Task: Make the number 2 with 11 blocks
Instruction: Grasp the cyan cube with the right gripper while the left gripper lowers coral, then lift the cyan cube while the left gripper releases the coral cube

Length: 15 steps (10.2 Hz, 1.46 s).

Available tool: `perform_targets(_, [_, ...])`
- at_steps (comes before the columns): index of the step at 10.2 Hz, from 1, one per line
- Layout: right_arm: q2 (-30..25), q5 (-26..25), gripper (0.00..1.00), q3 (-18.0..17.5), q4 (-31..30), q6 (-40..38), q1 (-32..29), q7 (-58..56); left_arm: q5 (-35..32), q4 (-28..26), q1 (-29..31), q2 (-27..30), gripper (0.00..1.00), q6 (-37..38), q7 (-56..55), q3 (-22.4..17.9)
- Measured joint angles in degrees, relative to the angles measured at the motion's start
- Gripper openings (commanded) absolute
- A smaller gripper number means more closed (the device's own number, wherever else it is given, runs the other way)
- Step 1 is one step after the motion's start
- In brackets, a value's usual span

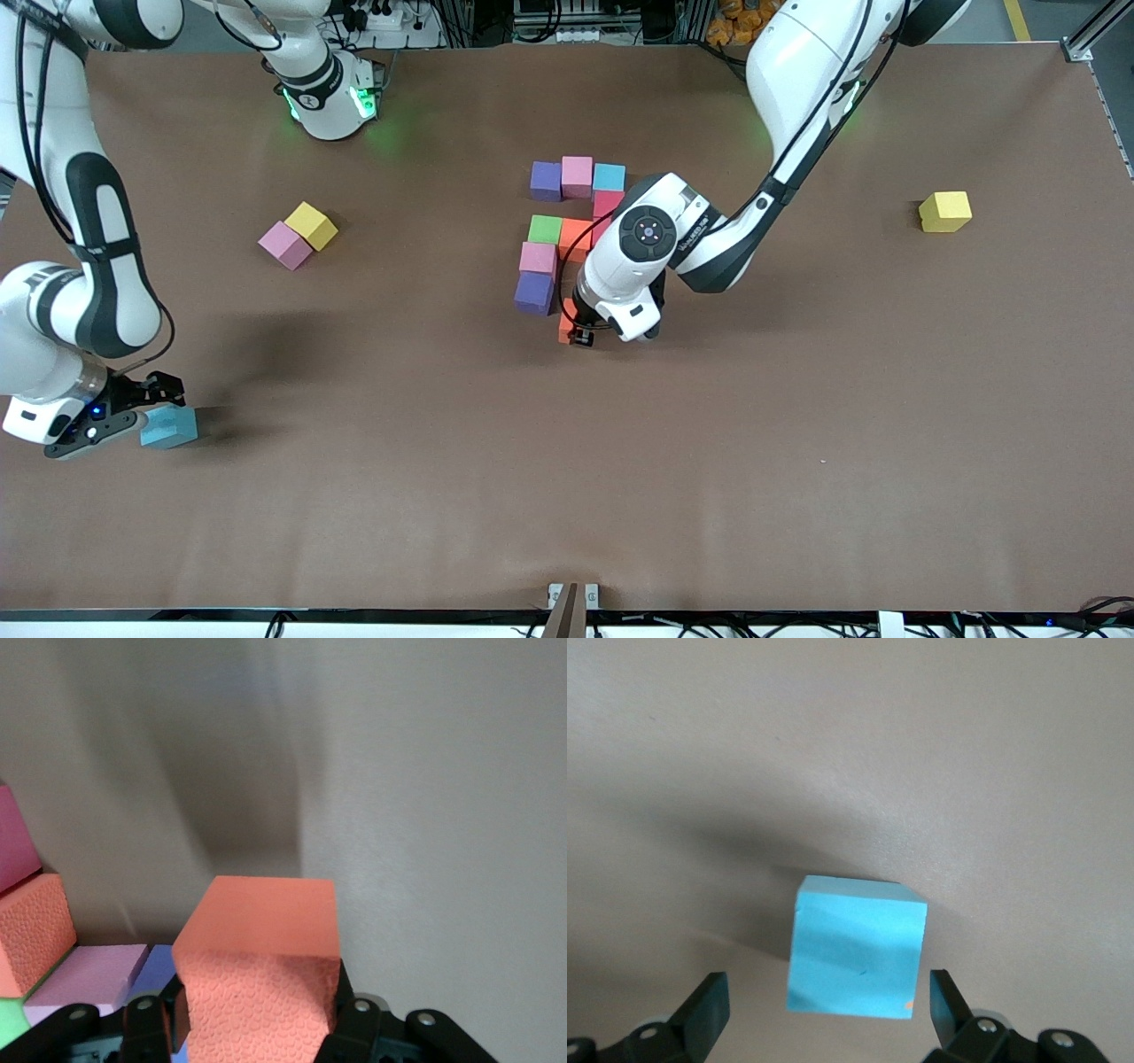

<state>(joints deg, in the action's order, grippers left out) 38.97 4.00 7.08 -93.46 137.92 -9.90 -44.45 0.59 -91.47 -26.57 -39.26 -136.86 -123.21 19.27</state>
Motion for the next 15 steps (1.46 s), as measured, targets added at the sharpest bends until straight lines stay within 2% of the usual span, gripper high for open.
perform_targets(4, [1.51,0.00,1.00,-0.01,0.00,4.91,-0.54,-1.20,-0.50,-2.38,-1.63,-0.03,0.00,-0.92,-9.68,-0.23])
perform_targets(7, [2.98,0.00,1.00,-0.02,-0.14,9.59,-0.91,-1.22,-0.67,-3.57,-2.51,-0.07,0.00,-1.26,-11.64,-0.40])
perform_targets(10, [3.64,1.81,1.00,-0.11,-0.44,10.35,-1.60,-1.14,-3.94,-4.27,-3.41,-0.47,0.00,-1.31,-12.02,-0.48])
perform_targets(13, [3.65,2.71,0.53,-0.33,-1.09,11.15,-1.68,-1.14,-4.05,-4.31,-3.79,-1.00,0.00,-1.79,-12.03,-0.55])
perform_targets(15, [3.53,2.75,0.31,-0.66,-1.10,11.33,-1.68,-0.92,-4.05,-4.31,-3.79,-1.21,0.00,-2.34,-12.03,-0.65])
